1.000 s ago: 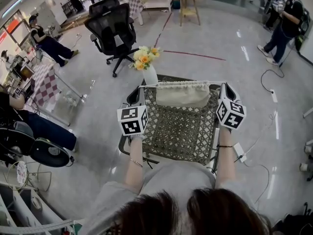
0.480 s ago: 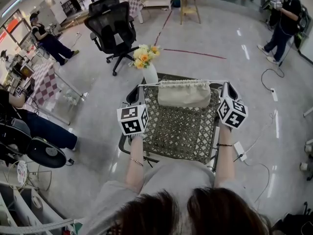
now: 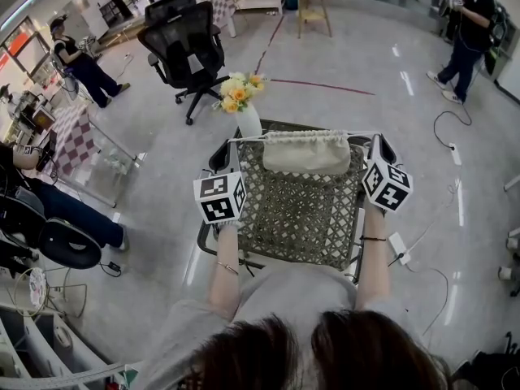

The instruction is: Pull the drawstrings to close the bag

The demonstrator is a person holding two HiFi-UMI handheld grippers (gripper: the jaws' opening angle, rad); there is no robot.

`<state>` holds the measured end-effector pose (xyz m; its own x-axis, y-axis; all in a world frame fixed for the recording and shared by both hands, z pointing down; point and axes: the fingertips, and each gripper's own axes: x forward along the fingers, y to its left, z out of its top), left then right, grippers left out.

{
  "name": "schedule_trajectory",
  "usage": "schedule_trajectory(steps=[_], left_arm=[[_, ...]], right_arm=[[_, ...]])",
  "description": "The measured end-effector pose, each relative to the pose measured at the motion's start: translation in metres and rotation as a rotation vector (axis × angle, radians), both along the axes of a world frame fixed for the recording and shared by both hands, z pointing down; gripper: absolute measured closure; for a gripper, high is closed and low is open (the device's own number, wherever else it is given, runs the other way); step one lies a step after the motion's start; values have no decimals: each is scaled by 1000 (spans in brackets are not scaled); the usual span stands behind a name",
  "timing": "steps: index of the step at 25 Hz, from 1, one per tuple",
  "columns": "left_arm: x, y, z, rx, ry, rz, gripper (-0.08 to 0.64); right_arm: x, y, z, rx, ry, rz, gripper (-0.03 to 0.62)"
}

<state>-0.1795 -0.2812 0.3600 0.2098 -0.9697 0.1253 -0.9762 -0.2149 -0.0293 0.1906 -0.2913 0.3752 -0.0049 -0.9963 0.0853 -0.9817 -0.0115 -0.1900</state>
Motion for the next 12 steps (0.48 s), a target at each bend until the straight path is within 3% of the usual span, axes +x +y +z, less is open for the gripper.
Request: schedule_trajectory(steps=[12], left_arm=[[-4, 0, 0, 3, -1, -6, 534]], right_arm=[[5, 2, 2, -3, -34, 31, 571]])
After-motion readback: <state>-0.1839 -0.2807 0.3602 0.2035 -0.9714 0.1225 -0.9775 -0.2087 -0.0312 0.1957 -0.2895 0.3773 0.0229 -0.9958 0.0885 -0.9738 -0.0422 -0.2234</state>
